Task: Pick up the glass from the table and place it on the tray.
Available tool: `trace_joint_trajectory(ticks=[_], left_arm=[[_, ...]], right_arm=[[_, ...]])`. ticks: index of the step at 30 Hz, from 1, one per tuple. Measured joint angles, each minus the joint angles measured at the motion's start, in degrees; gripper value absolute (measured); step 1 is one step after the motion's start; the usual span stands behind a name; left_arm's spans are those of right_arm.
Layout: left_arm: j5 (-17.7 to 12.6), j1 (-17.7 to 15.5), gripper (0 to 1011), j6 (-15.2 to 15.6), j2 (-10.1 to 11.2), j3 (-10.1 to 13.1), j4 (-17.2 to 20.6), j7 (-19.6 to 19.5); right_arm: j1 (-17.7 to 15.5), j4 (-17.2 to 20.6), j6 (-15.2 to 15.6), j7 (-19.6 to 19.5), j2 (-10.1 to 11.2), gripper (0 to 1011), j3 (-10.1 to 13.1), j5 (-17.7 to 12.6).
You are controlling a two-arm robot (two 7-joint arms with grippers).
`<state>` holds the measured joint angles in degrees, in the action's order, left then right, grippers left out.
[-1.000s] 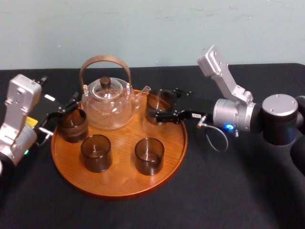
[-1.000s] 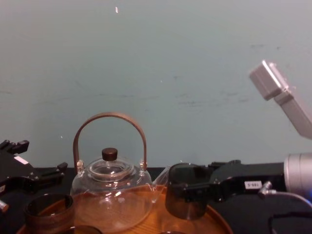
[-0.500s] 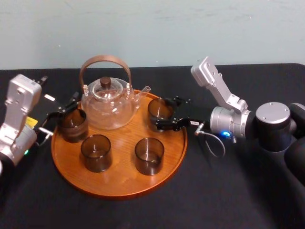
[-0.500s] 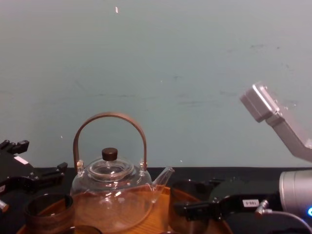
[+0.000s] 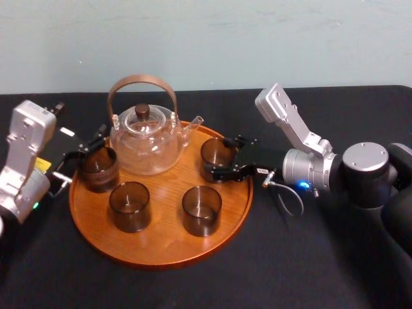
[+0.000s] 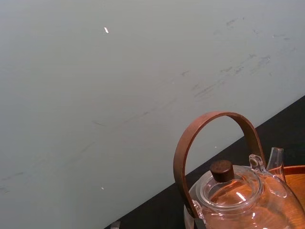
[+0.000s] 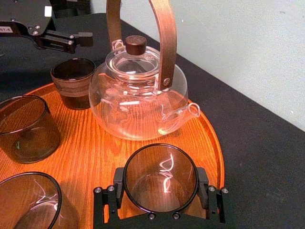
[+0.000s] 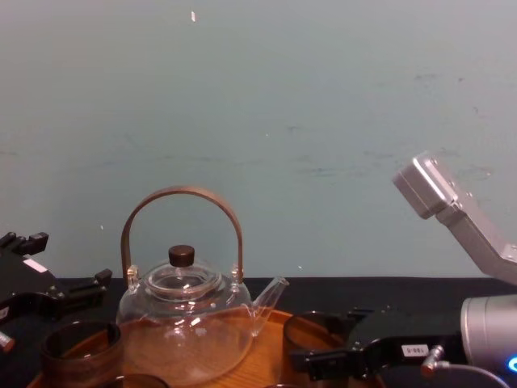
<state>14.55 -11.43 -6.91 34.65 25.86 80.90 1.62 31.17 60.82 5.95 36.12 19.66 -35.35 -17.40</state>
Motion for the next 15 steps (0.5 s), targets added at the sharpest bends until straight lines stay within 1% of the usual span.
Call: trace_joint_trajectory(ticks=[7,15], left_arm=[[0.0,0.0,1001,0.0,0.0,0.0,0.0,0.0],[0.0,0.0,1001,0.0,0.0,0.0,0.0,0.0]], right_arm=[[-0.23,-0.06,0.22,-0.15,-0.08,904,0.14,0.69],[-0.27,-0.05,0.34,-0.17,-0.05,904,0.17,0.73]])
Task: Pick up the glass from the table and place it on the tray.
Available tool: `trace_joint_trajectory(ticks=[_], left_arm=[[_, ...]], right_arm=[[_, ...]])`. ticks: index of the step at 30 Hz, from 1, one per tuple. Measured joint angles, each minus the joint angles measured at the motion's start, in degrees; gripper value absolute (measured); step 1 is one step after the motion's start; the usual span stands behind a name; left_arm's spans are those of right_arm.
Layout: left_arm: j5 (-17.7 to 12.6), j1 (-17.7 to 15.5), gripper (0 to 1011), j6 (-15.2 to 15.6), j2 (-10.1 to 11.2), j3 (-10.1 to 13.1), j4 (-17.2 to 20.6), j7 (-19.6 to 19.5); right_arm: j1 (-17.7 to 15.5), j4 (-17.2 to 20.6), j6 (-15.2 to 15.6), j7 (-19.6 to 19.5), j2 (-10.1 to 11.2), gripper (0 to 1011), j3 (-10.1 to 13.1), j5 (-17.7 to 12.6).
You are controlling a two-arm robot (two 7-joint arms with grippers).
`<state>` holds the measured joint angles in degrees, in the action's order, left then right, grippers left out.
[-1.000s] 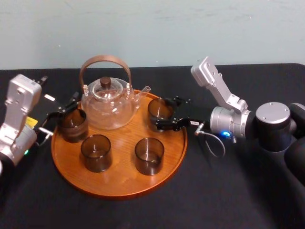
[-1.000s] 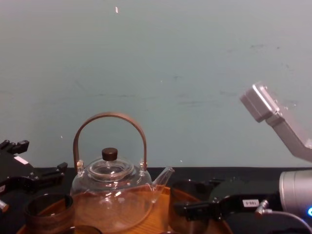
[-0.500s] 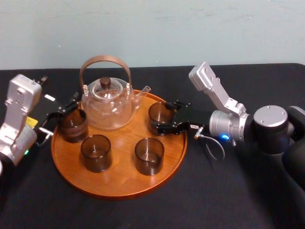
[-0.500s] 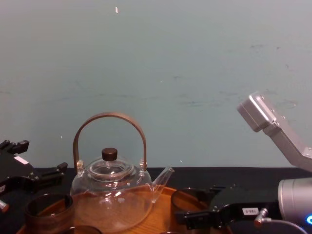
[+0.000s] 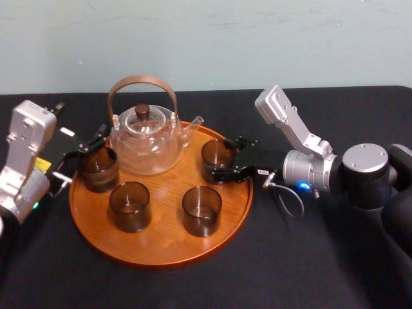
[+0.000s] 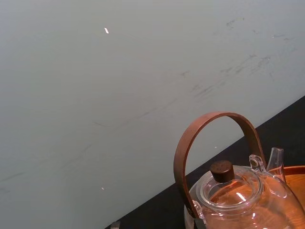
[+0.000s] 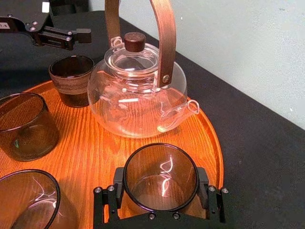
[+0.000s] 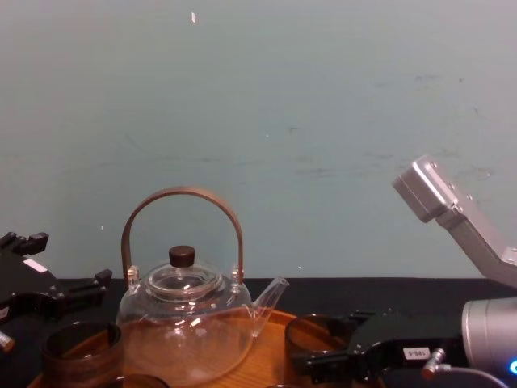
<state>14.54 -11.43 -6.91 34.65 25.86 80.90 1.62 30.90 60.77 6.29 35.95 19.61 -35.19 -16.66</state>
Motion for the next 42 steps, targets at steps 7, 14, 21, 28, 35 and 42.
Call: trace_joint_trajectory(ticks=[7,14,21,28,35,42], left_arm=[[0.0,0.0,1001,0.0,0.0,0.0,0.0,0.0],[0.0,0.0,1001,0.0,0.0,0.0,0.0,0.0],[0.0,0.0,1001,0.0,0.0,0.0,0.0,0.0],[0.0,0.0,1001,0.0,0.0,0.0,0.0,0.0],[0.0,0.0,1001,0.0,0.0,0.0,0.0,0.0],[0.0,0.0,1001,0.0,0.0,0.0,0.0,0.0]], right_arm=[[-0.06,-0.06,0.29,0.01,0.06,919,-0.04,0.11],[-0.05,-0.06,0.28,0.04,0.03,1002,-0.04,0.11],[-0.04,-0.06,0.25,0.06,0.03,1002,-0.02,0.1],[-0.01,-0.04,0.22,0.06,0.03,1002,0.0,0.06],[-1.61,3.19,0.17,1.26,1.62,1002,1.43,-1.64],[-3.87,7.63,0.58,1.84,4.29,1002,2.42,-3.23]])
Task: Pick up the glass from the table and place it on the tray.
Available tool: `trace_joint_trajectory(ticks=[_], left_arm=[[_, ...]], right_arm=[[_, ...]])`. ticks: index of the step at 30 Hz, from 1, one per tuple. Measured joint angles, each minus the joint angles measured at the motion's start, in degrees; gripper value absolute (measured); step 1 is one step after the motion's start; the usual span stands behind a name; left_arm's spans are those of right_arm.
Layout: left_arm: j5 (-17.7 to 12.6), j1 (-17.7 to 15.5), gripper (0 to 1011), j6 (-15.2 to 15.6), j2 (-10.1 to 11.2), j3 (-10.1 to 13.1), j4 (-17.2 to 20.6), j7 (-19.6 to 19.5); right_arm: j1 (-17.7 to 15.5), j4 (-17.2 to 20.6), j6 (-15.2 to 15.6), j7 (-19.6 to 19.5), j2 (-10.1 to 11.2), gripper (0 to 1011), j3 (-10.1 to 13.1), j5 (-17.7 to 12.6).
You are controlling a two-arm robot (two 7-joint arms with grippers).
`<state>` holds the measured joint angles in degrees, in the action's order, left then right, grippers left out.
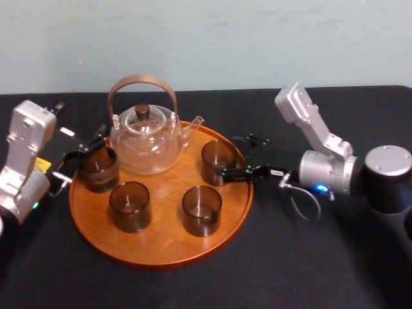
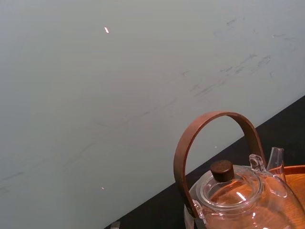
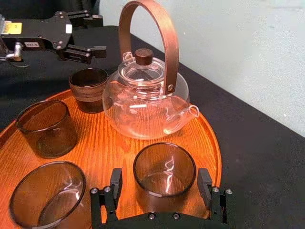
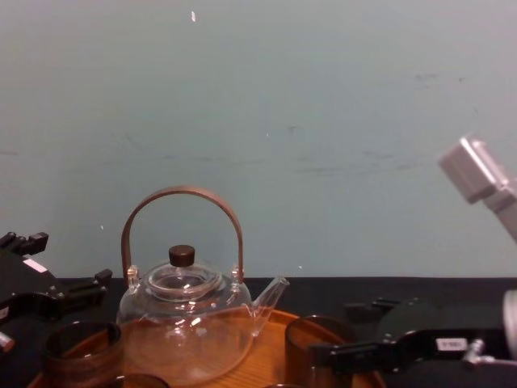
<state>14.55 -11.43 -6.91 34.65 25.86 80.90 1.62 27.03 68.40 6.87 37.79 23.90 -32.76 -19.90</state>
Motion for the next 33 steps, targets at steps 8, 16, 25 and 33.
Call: trace_joint_trajectory(ticks=[8,16,25,33], left_arm=[[0.0,0.0,1001,0.0,0.0,0.0,0.0,0.0],[0.0,0.0,1001,0.0,0.0,0.0,0.0,0.0],[0.0,0.0,1001,0.0,0.0,0.0,0.0,0.0],[0.0,0.0,1001,0.0,0.0,0.0,0.0,0.0]], right_arm=[[-3.74,6.24,0.22,0.11,4.61,1002,2.1,-2.54],[-8.22,12.46,-1.36,0.18,9.72,1002,4.92,-5.83],[-11.87,15.96,-3.25,-1.37,12.72,1003,7.72,-8.38],[-15.73,18.27,-5.8,-9.83,11.34,1002,12.26,-8.42]])
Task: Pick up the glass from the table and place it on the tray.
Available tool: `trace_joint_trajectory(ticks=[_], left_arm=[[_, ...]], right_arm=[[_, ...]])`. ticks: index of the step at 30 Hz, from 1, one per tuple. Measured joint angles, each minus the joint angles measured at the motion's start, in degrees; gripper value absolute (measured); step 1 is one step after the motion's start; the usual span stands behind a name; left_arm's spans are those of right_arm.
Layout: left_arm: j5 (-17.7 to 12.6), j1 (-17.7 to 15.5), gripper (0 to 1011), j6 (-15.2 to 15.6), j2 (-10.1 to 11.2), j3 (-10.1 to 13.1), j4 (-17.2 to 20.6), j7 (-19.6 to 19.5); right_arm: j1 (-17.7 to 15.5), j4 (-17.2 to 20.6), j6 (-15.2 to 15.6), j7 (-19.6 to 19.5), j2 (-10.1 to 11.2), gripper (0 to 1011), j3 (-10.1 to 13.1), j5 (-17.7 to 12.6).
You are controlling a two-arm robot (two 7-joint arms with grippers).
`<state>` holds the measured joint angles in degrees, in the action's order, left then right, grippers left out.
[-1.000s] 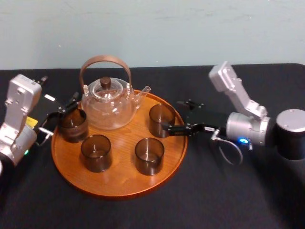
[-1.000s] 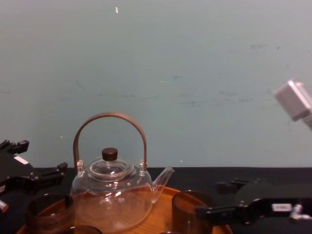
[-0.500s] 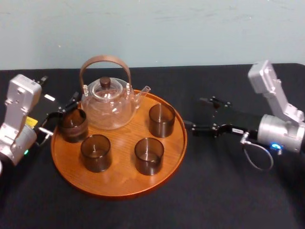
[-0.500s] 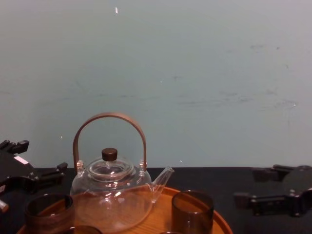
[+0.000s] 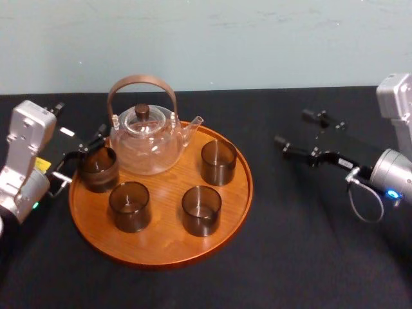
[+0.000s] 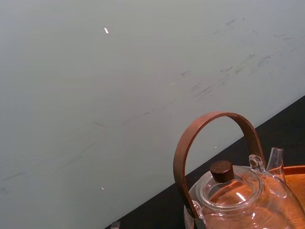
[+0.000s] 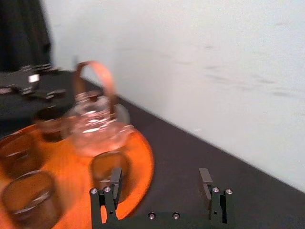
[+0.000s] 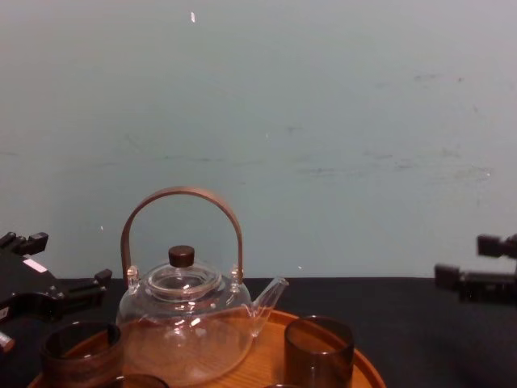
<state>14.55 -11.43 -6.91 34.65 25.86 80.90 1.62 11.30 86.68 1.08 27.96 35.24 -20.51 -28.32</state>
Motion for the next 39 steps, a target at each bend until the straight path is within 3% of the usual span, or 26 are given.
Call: trace_joint_trajectory(ticks=[7,18,31,39], left_arm=[[0.0,0.0,1001,0.0,0.0,0.0,0.0,0.0],[-0.01,0.0,1001,0.0,0.0,0.0,0.0,0.0],[0.0,0.0,1001,0.0,0.0,0.0,0.0,0.0],[0.0,0.0,1001,0.0,0.0,0.0,0.0,0.0]], right_arm=[[-2.0,0.31,-0.77,-7.6,-3.02,1002,3.41,1.36],[-3.76,-1.31,-1.84,-15.51,-6.89,1002,6.04,5.35],[-4.37,-5.87,-5.21,-16.2,-10.01,1002,6.46,8.4],[-4.36,-7.12,-5.51,-15.86,-11.21,1002,7.07,9.32]])
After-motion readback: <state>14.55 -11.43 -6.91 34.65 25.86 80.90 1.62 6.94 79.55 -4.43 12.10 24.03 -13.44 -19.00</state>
